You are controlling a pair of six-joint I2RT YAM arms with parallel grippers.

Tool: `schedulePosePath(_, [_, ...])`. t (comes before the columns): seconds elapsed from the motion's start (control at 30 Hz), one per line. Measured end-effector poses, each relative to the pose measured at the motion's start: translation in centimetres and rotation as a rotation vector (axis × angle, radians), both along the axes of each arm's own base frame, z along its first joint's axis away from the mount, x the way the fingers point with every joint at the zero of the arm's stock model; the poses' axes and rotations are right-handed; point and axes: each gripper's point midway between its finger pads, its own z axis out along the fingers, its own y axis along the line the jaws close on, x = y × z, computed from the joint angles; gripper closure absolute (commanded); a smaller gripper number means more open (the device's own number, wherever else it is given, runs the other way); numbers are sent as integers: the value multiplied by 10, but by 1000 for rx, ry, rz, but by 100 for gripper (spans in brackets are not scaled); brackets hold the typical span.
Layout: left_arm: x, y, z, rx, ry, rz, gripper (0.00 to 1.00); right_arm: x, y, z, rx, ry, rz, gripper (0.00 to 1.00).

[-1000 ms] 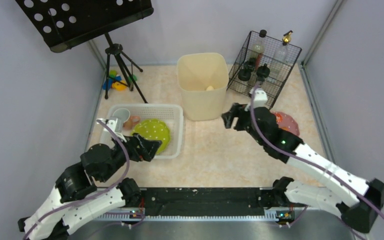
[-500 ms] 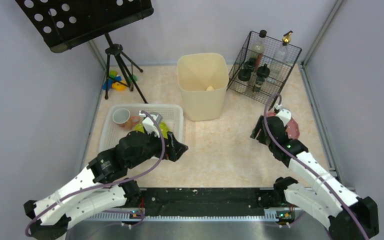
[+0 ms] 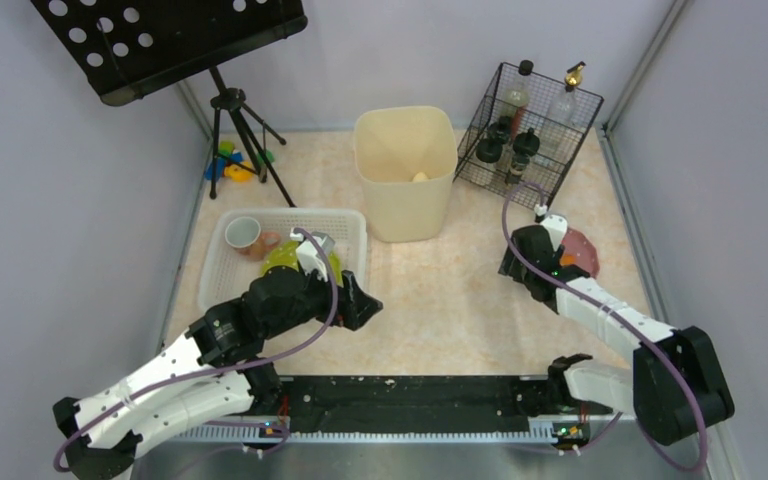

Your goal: Clear the kitchen counter

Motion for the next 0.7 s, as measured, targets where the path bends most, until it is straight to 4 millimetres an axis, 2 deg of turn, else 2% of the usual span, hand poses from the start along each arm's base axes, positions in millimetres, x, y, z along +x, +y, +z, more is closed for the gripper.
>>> schedulePosePath(0.17, [0, 1, 1, -5, -4, 1, 1, 12, -4, -8, -25, -2, 8, 35])
schedulePosePath(0.37, [0, 1, -3, 3, 0, 4, 1, 18, 4, -25, -14, 41, 41, 36])
schedulePosePath(0.7, [1, 3, -5, 10, -1, 15, 1, 35, 25, -21, 84, 4, 88, 37])
